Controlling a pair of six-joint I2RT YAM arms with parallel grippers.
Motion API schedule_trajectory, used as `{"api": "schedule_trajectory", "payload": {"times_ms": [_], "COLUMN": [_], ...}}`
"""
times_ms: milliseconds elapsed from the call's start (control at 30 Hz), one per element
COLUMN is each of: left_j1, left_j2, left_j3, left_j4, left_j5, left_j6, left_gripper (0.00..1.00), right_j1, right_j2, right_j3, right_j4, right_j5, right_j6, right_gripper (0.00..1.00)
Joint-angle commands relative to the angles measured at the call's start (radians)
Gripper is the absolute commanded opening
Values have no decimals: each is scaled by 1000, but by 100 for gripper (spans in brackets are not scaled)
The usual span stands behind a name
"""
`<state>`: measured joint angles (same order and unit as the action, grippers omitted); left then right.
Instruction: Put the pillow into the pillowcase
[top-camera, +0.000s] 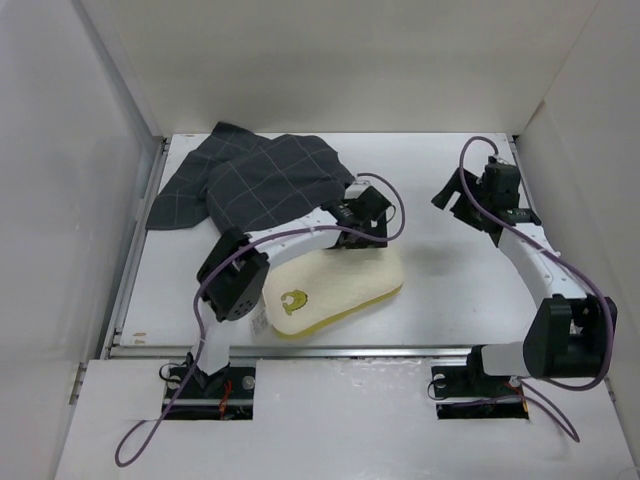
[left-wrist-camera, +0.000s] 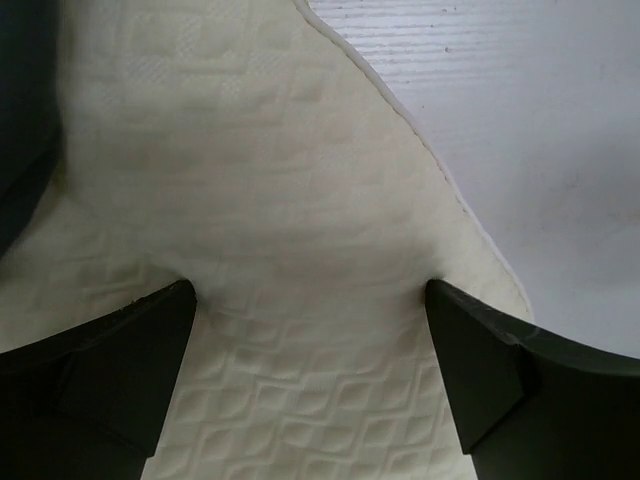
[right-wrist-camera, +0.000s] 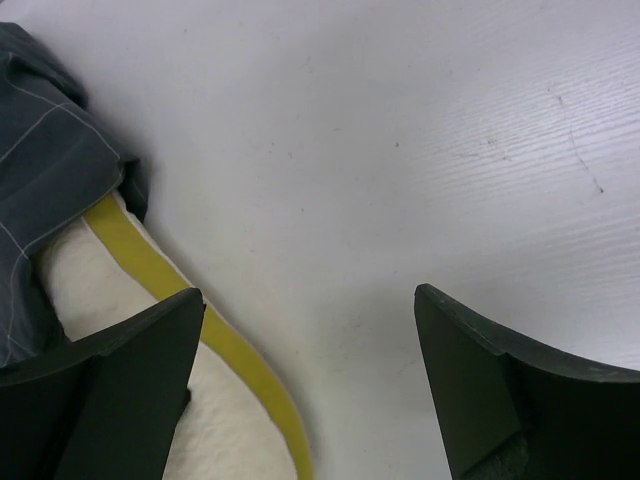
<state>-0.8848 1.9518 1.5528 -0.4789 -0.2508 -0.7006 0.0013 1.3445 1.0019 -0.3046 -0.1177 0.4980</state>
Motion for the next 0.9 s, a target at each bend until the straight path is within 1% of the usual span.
{"api": "schedule_trajectory", "payload": {"times_ms": [0,100,200,233,267,300,333,367,433,467,500,533,567,600,633,667,700,733,767,800,867], "left_j1": [-6,-17,-8,-8,-8,-8,4,13,14,14,14,14,14,14,14,14,14,14,24,36,46], "left_j2": [93,182,267,286,303,324,366,380,389,365,337,252,198,141,37,-14,-65,-112,-199,-235,-292], "left_j3": [143,171,171,171,171,171,184,184,168,146,116,86,25,4,4,4,19,29,29,44,58], "left_j4": [-44,-56,-67,-67,-67,-81,-101,-121,-130,-109,-84,-58,-37,-8,-54,-55,-111,-136,-150,-161,-188], "left_j5": [-39,-51,5,5,5,5,5,5,15,15,5,-4,-17,-18,-87,-137,-181,-230,-305,-326,-347], "left_j6": [-102,-102,-103,-103,-103,-93,-92,-92,-71,-71,-50,-31,-8,16,16,16,16,3,3,3,3], "left_gripper": [100,100,100,92,86,78,65,55,2,0,0,0,0,0,0,0,0,0,0,0,0], "right_j1": [14,14,14,14,14,14,14,14,14,14,14,14,14,25,49,49,61,92,107,126,201], "right_j2": [-34,-44,-54,-67,-67,-76,-76,-87,-97,-97,-97,-97,-97,-87,-56,-36,-18,1,40,59,91], "right_j3": [3,3,-17,-17,-26,-26,-35,-36,-46,-46,-46,-46,-46,-36,-17,-7,-6,3,3,12,35], "right_j4": [-11,-1,13,13,22,22,22,22,33,45,64,64,77,78,90,90,107,142,166,188,241], "right_j5": [30,41,30,30,21,21,21,21,21,21,6,-9,-26,-61,-80,-80,-100,-146,-180,-209,-221], "right_j6": [11,1,-19,-19,-19,-35,-35,-35,-45,-58,-73,-102,-117,-137,-160,-174,-185,-185,-209,-222,-254], "right_gripper": [91,91,91,91,91,91,91,91,91,91,91,91,91,91,91,91,91,91,91,91,91]}}
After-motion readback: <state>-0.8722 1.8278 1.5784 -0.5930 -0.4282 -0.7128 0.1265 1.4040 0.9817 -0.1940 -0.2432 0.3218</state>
